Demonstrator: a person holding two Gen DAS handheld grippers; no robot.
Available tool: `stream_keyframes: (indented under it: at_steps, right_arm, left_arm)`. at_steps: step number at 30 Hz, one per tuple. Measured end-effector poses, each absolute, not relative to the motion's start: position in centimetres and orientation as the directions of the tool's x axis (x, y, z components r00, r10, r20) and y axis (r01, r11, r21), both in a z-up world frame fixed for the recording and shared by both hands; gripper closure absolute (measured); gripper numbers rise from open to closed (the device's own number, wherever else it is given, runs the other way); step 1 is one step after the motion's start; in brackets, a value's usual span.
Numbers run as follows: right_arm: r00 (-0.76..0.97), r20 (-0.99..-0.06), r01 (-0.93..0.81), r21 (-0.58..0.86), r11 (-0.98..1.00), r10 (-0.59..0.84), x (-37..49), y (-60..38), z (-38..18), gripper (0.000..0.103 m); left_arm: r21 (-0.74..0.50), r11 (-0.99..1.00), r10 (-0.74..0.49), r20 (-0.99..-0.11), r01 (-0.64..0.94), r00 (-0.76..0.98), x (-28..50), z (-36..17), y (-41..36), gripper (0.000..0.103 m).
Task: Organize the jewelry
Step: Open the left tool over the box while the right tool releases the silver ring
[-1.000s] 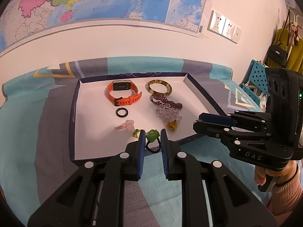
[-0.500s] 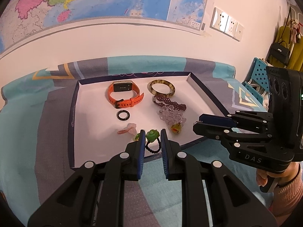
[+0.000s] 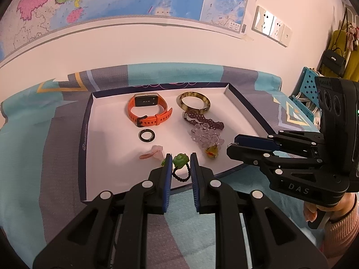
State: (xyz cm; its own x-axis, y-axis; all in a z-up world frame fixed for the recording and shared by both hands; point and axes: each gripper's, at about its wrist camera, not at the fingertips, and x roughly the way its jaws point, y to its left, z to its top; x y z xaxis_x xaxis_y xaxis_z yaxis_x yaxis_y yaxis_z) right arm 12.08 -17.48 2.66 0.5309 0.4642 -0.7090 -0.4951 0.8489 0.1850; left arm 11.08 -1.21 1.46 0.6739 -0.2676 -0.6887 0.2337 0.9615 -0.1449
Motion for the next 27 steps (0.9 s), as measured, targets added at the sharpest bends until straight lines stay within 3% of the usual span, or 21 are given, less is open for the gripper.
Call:
stream_keyframes:
  at_steps: [27]
  right_arm:
    - [0.498, -0.735, -0.488, 0.201, 0.849, 0.461, 13.0, -17.1, 1.7, 0.083]
  left_arm:
    - [-0.138, 0.966, -0.25, -0.724, 0.22, 0.643, 12.2, -0.2, -1.5, 0.086]
